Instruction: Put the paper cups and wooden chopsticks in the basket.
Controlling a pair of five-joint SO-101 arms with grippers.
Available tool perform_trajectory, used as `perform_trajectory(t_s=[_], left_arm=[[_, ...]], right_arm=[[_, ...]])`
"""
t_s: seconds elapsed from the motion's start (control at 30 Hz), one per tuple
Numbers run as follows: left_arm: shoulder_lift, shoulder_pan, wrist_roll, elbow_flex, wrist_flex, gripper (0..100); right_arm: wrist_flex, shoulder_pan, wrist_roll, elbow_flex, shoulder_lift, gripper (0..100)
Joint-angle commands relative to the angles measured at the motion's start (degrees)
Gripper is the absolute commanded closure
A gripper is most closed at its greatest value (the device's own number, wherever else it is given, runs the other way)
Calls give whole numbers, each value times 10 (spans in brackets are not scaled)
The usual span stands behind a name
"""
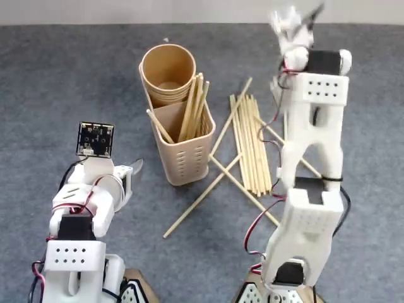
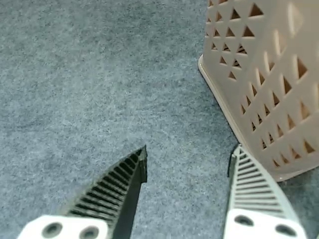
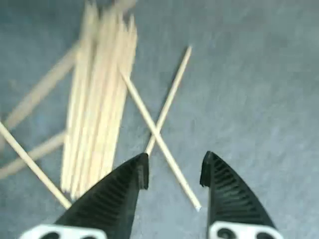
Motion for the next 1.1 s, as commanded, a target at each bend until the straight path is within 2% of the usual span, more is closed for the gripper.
perform_trajectory(t_s=[0.0,0.13,0.4,0.47,0.53,0.7,0.83,0.93,1.07], left_arm=[[-6,9,5,-2,-9,737],[-6,9,5,-2,-8,737],[-6,9,5,-2,-8,737],[-6,9,5,-2,-8,737],[-6,9,5,-2,-8,737],[-6,9,5,-2,-8,737],[-6,9,5,-2,-8,737],[-6,9,5,-2,-8,737],[-6,9,5,-2,-9,737]], right_arm=[[-119,42,24,205,43,821],[-226,51,1,258,99,821],[-257,50,-1,257,166,824],[-257,50,-1,257,188,869],[-257,50,-1,257,211,984],[-241,57,-6,217,220,993],[-164,66,-70,81,200,993],[-94,60,-111,-81,162,993],[-12,2,-156,-333,101,993]])
